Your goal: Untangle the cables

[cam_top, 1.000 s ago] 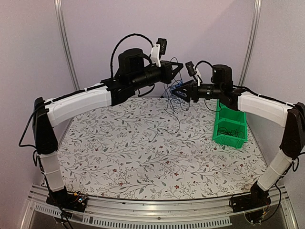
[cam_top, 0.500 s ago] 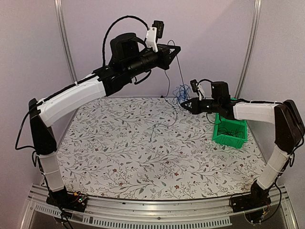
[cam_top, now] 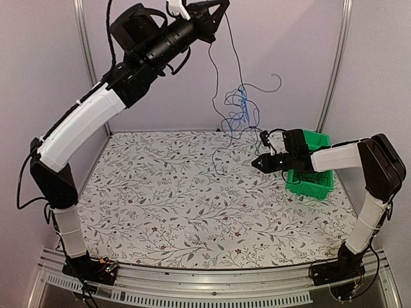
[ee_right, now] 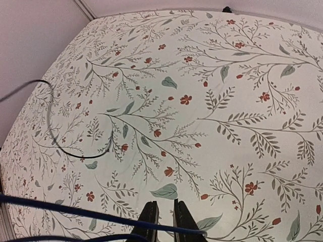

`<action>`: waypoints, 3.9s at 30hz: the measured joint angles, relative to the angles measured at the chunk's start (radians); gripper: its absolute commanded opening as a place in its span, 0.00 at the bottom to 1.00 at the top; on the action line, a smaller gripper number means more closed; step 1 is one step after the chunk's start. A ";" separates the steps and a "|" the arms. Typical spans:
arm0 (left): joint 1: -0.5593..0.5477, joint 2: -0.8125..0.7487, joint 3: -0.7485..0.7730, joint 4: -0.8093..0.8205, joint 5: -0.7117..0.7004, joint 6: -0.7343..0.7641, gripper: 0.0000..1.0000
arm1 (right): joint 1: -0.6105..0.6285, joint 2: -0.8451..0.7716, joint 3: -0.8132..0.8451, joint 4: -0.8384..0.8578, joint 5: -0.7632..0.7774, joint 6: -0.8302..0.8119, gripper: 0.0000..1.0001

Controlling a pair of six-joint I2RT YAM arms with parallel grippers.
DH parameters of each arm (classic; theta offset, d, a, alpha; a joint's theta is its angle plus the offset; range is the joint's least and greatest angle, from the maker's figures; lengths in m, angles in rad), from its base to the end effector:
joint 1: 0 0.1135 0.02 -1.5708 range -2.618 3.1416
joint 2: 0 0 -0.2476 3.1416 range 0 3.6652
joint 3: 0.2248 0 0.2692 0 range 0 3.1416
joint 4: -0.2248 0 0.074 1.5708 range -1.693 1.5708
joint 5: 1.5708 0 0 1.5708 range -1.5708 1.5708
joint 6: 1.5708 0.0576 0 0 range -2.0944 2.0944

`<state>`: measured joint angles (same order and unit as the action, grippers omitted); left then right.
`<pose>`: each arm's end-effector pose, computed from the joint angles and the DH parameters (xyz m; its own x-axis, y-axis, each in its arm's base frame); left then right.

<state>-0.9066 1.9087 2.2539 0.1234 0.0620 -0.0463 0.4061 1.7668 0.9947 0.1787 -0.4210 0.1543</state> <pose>0.2721 -0.3534 0.5518 0.2402 -0.3817 -0.8925 0.8320 0.5546 -0.0133 0.3610 0.1808 0.1455 -0.6108 -0.1100 -0.7841 -0.5848 0.7302 0.3532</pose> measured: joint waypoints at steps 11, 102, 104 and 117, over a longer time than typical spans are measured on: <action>-0.004 -0.105 0.127 0.121 -0.058 0.022 0.00 | -0.076 0.029 0.002 -0.140 0.006 -0.066 0.11; -0.049 -0.124 0.228 0.048 -0.113 0.124 0.00 | -0.043 0.123 0.037 -0.415 -0.018 -0.256 0.01; -0.049 -0.150 0.187 0.068 -0.119 0.114 0.00 | -0.042 0.123 0.047 -0.422 -0.006 -0.257 0.05; -0.051 -0.292 -0.322 0.060 -0.169 -0.007 0.00 | -0.068 0.055 0.220 -0.553 -0.128 -0.365 0.59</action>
<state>-0.9577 1.6165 1.9320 0.1837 -0.1070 -0.0536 0.3382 1.8214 1.2152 -0.3744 -0.5488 -0.2111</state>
